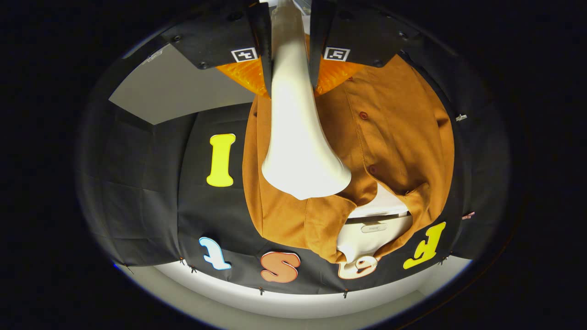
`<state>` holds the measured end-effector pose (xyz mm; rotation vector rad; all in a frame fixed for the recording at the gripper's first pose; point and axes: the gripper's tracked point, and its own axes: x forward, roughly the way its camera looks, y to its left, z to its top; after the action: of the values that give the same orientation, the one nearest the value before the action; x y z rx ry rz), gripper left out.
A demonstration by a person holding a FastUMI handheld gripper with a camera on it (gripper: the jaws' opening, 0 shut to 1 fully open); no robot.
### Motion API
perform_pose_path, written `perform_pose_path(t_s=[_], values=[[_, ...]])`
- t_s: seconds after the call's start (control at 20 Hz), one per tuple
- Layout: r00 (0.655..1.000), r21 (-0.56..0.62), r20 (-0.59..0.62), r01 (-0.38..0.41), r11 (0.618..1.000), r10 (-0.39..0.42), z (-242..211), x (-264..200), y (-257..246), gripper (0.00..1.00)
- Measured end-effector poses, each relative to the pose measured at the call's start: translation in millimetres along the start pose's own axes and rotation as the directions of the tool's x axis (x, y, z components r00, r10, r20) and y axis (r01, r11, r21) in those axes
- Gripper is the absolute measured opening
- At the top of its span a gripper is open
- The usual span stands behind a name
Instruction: Iron the clothes twice with a garment steamer, once on the left side and once on the right side.
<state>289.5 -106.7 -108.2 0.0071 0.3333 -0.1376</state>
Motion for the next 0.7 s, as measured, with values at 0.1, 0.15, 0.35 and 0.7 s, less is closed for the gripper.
perform_pose_path(t_s=[0.1,0.15,0.35,0.7], values=[[1.000,-0.002,-0.026,0.017,1.000,-0.017,-8,6,2,0.38],[0.999,-0.006,-0.042,0.023,1.000,-0.023,-12,10,4,0.38],[0.995,-0.033,-0.091,0.047,0.998,-0.049,-31,20,6,0.38],[0.976,-0.053,-0.208,0.051,0.997,-0.061,-75,36,9,0.38]])
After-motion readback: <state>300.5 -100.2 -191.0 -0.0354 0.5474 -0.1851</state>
